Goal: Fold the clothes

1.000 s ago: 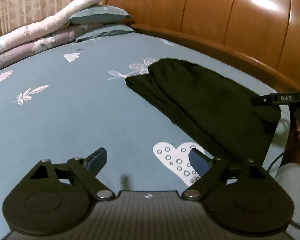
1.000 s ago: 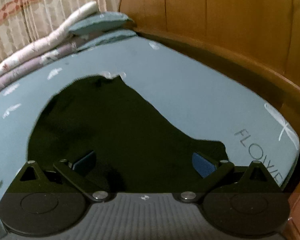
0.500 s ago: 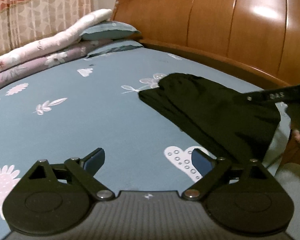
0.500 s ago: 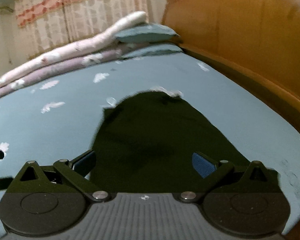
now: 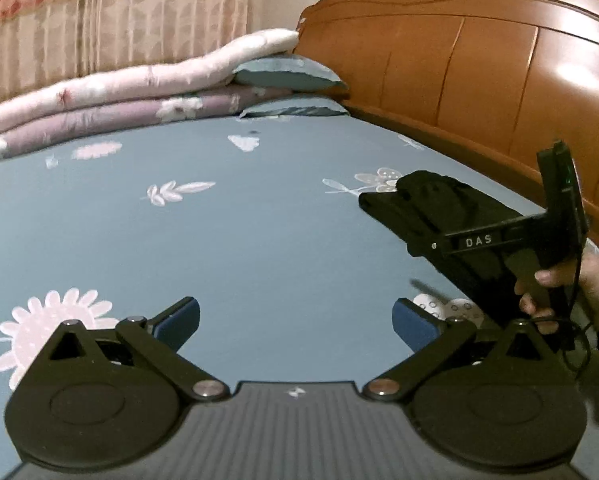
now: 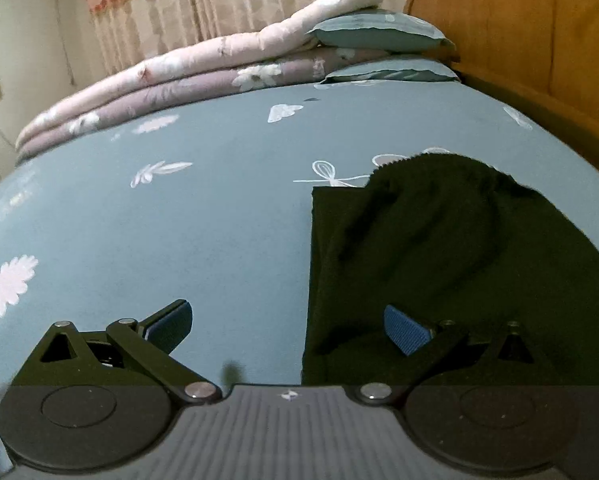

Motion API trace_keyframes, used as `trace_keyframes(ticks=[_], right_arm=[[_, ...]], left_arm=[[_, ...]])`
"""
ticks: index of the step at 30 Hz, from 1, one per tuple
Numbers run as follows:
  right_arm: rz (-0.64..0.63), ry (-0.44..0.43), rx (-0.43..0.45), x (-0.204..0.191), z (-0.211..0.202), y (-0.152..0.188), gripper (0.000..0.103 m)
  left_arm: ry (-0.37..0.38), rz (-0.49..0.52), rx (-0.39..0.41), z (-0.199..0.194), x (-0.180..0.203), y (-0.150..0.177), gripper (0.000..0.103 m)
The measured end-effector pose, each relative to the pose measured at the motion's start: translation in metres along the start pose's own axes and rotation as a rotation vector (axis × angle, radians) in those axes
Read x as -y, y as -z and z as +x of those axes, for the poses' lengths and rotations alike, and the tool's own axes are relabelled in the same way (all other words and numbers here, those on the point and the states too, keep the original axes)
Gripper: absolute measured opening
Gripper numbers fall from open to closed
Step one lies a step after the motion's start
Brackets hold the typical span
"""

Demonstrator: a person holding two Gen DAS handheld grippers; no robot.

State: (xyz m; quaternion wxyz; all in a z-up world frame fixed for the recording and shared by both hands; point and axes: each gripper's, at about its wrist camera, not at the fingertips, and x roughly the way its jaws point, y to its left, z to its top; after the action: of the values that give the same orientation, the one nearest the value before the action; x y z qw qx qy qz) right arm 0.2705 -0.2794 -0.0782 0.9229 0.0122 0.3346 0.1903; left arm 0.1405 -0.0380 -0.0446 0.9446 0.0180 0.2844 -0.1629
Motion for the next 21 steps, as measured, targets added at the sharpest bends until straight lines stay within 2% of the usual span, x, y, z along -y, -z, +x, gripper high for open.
trace_keyframes(ticks=[2,4,7,12,14,18,21], right_arm=[[0.0,-0.01,0.003,-0.002,-0.002,-0.01,0.103],[-0.007,-0.018,0.052,-0.005,-0.006,-0.022,0.103],[-0.031,0.026,0.082,-0.007,0.006,-0.035,0.103],[0.061,-0.003,-0.056,0.003,0.057,-0.035,0.103],[0.067,-0.008,-0.043,0.003,0.054,-0.034,0.103],[0.085,-0.012,-0.023,-0.001,0.018,-0.038,0.103],[0.061,0.043,-0.008,-0.009,-0.021,-0.034,0.103]], left_arm=[[-0.006,0.001,0.0,0.003,-0.005,0.001,0.102],[-0.024,0.014,0.01,0.006,-0.007,0.001,0.102],[-0.02,0.001,0.005,0.01,-0.014,0.0,0.102],[-0.05,-0.021,0.002,0.012,-0.023,0.001,0.102],[-0.051,-0.035,0.012,0.009,-0.026,0.0,0.102],[-0.079,-0.032,0.056,-0.003,-0.026,-0.002,0.102],[-0.089,0.002,0.098,-0.015,-0.016,-0.007,0.102]])
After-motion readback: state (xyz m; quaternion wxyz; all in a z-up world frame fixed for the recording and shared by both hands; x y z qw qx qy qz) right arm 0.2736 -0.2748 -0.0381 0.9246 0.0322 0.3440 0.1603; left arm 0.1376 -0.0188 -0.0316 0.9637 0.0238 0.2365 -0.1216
